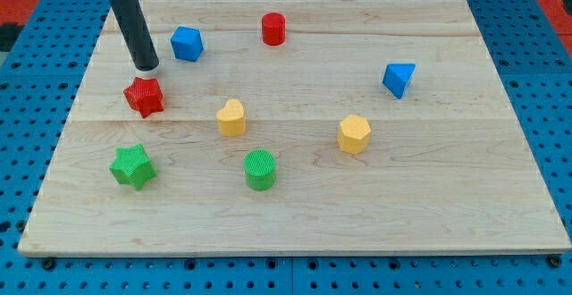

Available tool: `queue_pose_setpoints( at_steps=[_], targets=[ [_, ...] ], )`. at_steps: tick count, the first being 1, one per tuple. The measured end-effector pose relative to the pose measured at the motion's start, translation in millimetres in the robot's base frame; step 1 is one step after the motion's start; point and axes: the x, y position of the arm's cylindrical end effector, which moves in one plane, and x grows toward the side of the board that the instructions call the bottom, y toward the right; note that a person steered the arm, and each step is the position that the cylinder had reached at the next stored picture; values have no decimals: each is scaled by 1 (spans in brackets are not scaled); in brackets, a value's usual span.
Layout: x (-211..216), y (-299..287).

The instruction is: Push the blue cube into the blue triangle

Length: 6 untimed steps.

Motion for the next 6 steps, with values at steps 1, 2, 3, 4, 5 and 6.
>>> queue_pose_setpoints(
  at_steps=[1, 2, 3, 4, 5, 6],
  targets=[
    [-41, -49],
    [-78, -31],
    [-31, 26],
    [-43, 62],
    [-46, 125],
    [-37, 215]
  ],
)
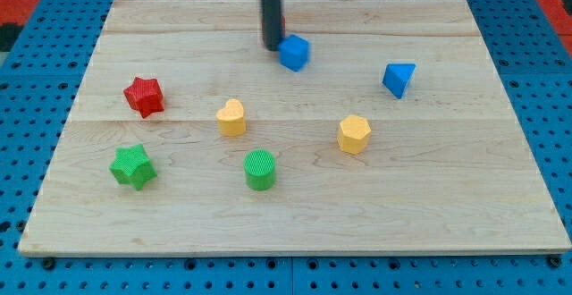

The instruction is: Push the blue cube into the blue triangle

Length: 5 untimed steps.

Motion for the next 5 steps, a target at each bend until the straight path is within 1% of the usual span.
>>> queue_pose_setpoints(
  at_steps=[1, 2, 3, 4, 5],
  targets=[
    [46, 30],
    [62, 53],
    [73, 83],
    [72, 68],
    [72, 68]
  ],
)
